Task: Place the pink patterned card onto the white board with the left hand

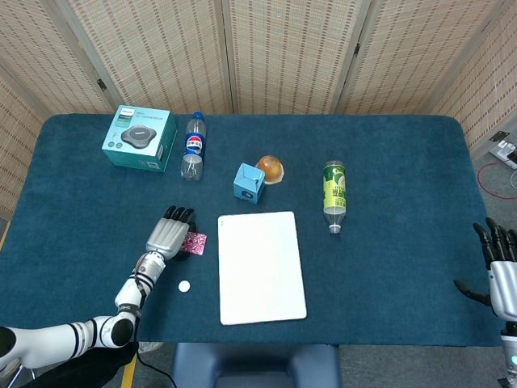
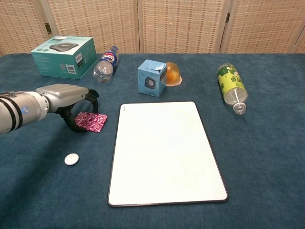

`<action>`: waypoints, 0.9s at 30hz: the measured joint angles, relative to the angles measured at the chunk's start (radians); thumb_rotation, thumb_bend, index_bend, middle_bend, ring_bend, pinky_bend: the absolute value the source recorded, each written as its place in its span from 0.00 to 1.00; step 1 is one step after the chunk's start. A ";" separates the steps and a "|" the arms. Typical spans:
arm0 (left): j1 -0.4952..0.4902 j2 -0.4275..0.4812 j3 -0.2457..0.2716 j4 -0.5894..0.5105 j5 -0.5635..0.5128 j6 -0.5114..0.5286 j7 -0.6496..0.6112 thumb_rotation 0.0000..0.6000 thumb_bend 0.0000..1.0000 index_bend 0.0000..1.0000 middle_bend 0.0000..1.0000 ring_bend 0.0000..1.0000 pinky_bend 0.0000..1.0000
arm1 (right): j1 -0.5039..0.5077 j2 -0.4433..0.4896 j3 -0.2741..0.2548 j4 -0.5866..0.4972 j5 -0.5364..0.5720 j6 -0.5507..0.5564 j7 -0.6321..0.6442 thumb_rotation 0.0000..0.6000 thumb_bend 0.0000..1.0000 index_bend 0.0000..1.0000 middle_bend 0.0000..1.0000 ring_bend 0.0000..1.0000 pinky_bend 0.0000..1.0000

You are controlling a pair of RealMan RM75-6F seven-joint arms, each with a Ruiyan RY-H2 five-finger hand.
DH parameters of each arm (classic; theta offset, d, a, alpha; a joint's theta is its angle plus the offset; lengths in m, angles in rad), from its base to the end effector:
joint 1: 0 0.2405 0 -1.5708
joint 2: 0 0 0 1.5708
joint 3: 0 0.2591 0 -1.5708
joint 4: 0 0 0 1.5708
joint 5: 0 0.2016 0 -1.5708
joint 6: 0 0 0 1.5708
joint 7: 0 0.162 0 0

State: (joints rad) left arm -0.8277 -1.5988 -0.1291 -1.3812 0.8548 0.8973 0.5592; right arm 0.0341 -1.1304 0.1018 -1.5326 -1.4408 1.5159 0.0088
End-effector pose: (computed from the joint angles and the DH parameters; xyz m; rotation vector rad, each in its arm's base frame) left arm -0.1675 0.3759 -0.0374 -1.8971 -0.9114 -0.6458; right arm -0.3361 -0.1924 0.1895 1.2689 -0.8496 0.8499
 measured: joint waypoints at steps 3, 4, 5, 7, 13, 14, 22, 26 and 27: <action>-0.006 0.010 -0.002 -0.034 0.020 0.004 -0.001 1.00 0.31 0.39 0.11 0.08 0.00 | 0.000 0.002 0.000 -0.001 0.000 -0.001 0.002 1.00 0.02 0.00 0.00 0.00 0.00; -0.010 0.015 -0.003 -0.050 0.029 0.005 0.001 1.00 0.31 0.39 0.11 0.08 0.00 | 0.000 0.003 0.001 -0.001 0.000 0.001 0.002 1.00 0.02 0.00 0.00 0.00 0.00; -0.014 0.018 -0.005 -0.064 0.037 0.007 0.002 1.00 0.31 0.39 0.11 0.08 0.00 | -0.001 0.004 0.001 -0.002 0.000 0.003 0.002 1.00 0.02 0.00 0.00 0.00 0.00; -0.025 0.023 -0.009 -0.099 0.055 0.009 0.007 1.00 0.31 0.39 0.11 0.08 0.00 | -0.003 0.007 0.001 -0.004 -0.001 0.006 0.002 1.00 0.02 0.00 0.00 0.00 0.00; -0.078 0.016 -0.017 -0.173 0.101 0.000 0.046 1.00 0.31 0.39 0.11 0.07 0.00 | -0.007 0.011 0.001 -0.005 0.002 0.008 0.007 1.00 0.02 0.00 0.00 0.00 0.00; -0.093 0.008 -0.018 -0.179 0.103 -0.006 0.060 1.00 0.31 0.39 0.11 0.07 0.00 | -0.008 0.012 0.001 -0.006 0.002 0.010 0.007 1.00 0.02 0.00 0.00 0.00 0.00; -0.165 -0.053 -0.018 -0.177 0.058 -0.030 0.152 1.00 0.30 0.22 0.10 0.04 0.00 | -0.026 0.021 0.002 -0.012 0.006 0.033 0.018 1.00 0.02 0.00 0.00 0.00 0.00; -0.174 -0.055 -0.001 -0.181 0.027 -0.021 0.173 1.00 0.30 0.17 0.10 0.04 0.00 | -0.032 0.022 0.001 -0.009 0.006 0.040 0.025 1.00 0.02 0.00 0.00 0.00 0.00; -0.171 -0.049 0.004 -0.186 0.028 -0.014 0.172 1.00 0.30 0.17 0.10 0.04 0.00 | -0.033 0.022 0.002 -0.008 0.006 0.040 0.027 1.00 0.02 0.00 0.00 0.00 0.00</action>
State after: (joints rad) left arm -0.9983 -1.6477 -0.1246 -1.5677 0.8828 0.8834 0.7311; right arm 0.0013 -1.1080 0.1034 -1.5410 -1.4347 1.5561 0.0358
